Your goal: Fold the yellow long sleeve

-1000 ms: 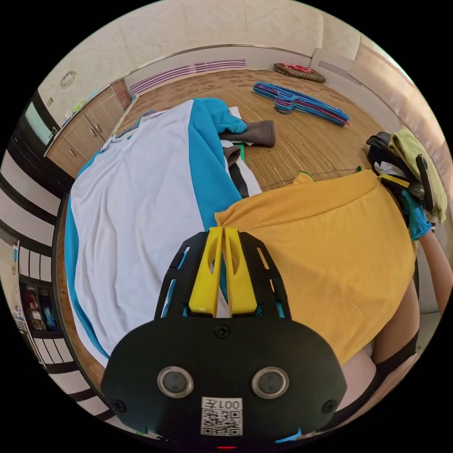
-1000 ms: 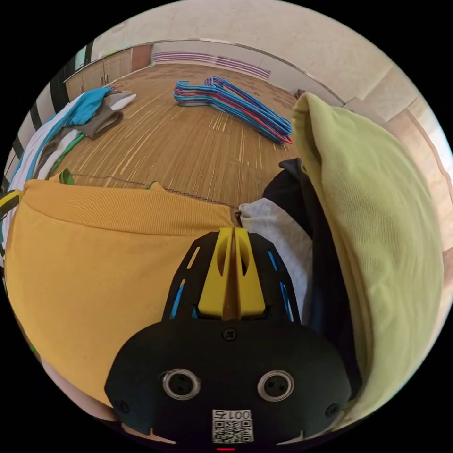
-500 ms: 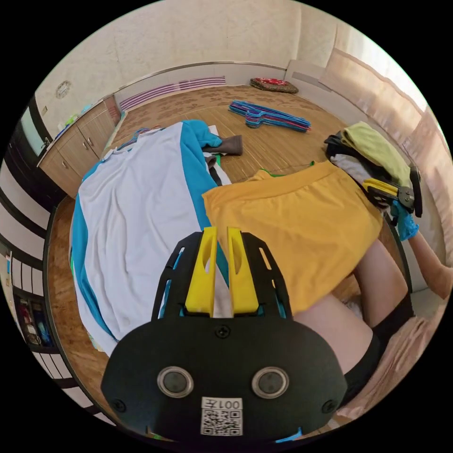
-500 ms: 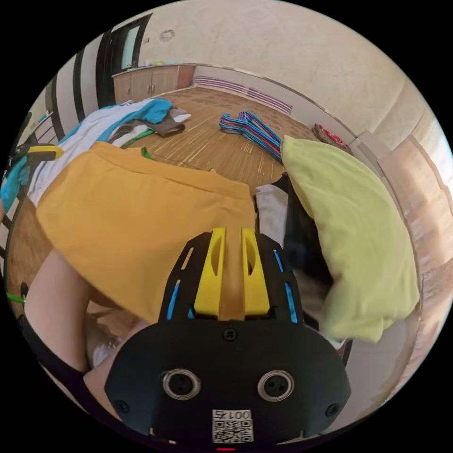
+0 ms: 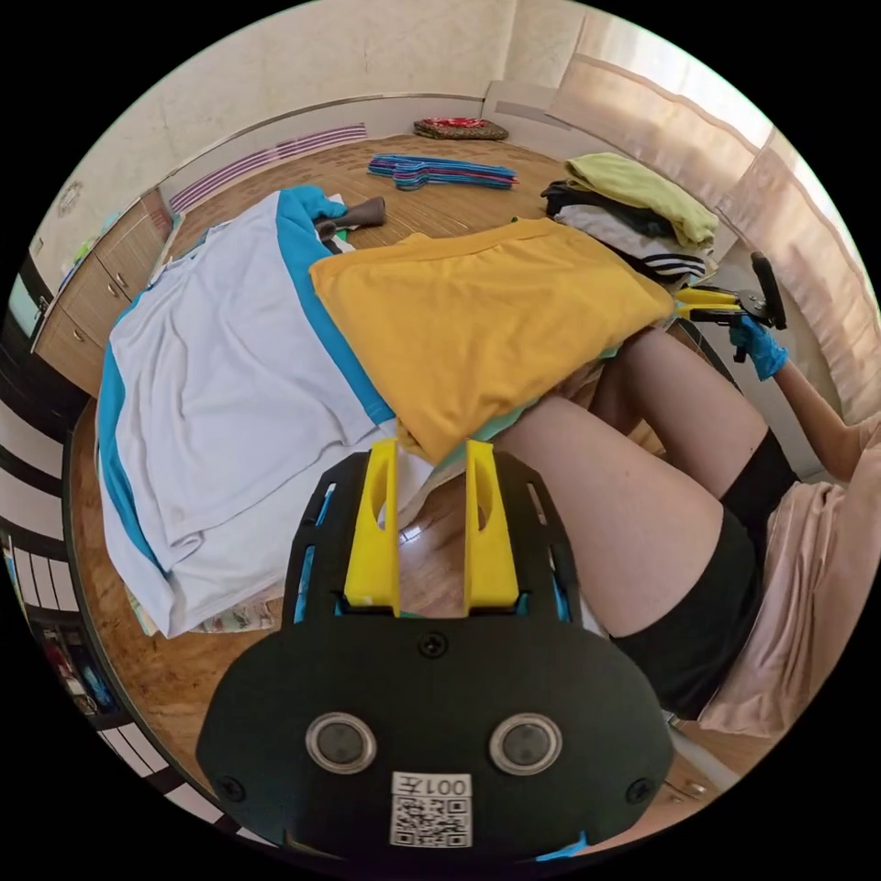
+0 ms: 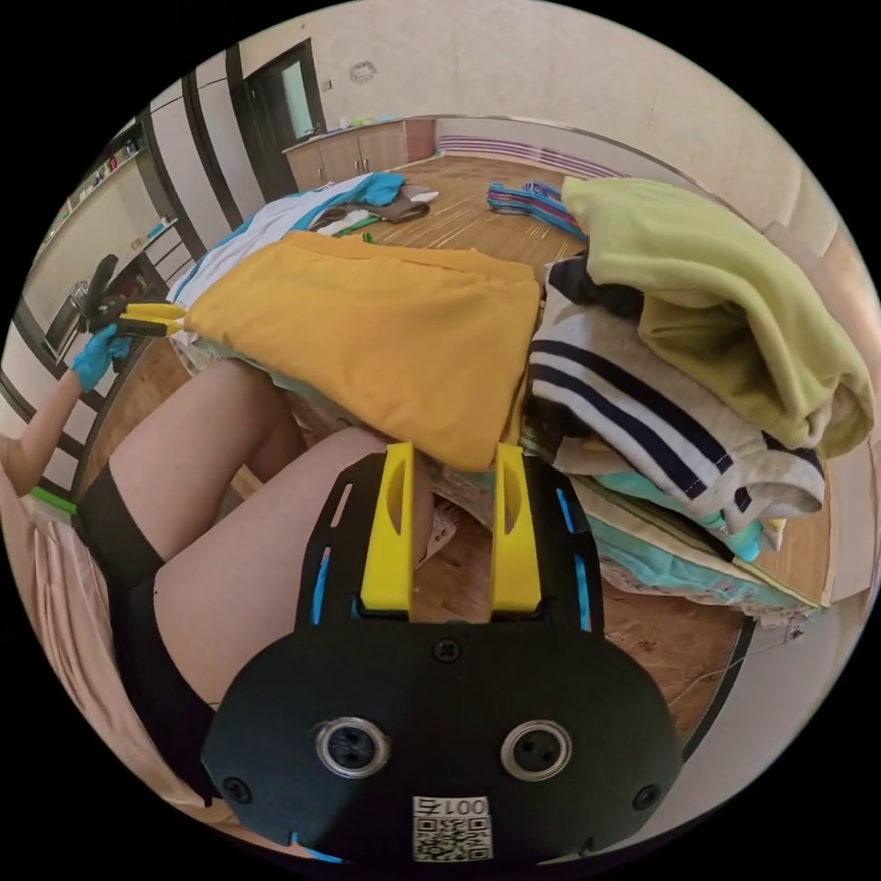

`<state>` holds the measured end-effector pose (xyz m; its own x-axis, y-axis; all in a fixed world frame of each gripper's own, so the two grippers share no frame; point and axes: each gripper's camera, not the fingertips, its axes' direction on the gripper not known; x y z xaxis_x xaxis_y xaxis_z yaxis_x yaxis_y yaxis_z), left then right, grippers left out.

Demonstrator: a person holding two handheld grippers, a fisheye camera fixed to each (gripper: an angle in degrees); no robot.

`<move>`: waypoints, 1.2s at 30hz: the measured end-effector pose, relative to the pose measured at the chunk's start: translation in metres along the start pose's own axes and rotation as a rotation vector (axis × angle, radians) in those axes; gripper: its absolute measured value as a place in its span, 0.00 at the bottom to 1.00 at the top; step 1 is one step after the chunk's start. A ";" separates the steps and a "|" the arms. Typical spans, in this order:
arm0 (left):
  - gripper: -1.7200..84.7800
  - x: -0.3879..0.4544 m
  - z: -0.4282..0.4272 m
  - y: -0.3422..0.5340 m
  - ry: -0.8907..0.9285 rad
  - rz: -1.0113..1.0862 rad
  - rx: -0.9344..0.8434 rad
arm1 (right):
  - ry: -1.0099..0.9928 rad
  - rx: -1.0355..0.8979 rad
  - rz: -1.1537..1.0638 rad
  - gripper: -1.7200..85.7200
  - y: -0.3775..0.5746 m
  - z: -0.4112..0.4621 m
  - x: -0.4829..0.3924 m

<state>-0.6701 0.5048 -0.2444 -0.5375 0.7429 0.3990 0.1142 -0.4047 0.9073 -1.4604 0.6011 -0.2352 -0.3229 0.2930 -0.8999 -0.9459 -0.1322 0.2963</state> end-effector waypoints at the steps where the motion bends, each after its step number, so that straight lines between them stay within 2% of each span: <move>1: 0.11 -0.002 0.000 0.004 0.020 -0.005 -0.006 | 0.015 -0.002 0.004 0.15 0.004 0.002 0.000; 6: 0.12 -0.003 0.006 0.010 0.022 0.014 -0.034 | 0.030 0.008 0.015 0.13 0.015 0.004 0.001; 10: 0.08 -0.003 0.018 0.011 -0.012 0.017 -0.048 | 0.025 0.003 0.008 0.12 0.022 0.004 0.003; 16: 0.03 0.001 0.027 0.014 0.048 0.050 -0.047 | 0.063 0.008 -0.018 0.06 0.035 -0.005 0.003; 24: 0.01 -0.001 0.035 0.029 0.056 0.006 -0.039 | 0.081 0.035 0.009 0.04 0.053 -0.013 0.004; 28: 0.00 0.006 0.030 0.036 -0.032 0.010 -0.034 | 0.145 0.063 0.006 0.03 0.064 -0.023 -0.001; 36: 0.00 0.018 0.037 0.047 -0.095 -0.019 -0.030 | 0.138 0.059 0.037 0.03 0.087 -0.017 -0.001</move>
<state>-0.6437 0.5185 -0.1897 -0.4576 0.7972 0.3938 0.0785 -0.4049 0.9110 -1.5415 0.5727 -0.2138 -0.3540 0.1551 -0.9223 -0.9349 -0.0832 0.3449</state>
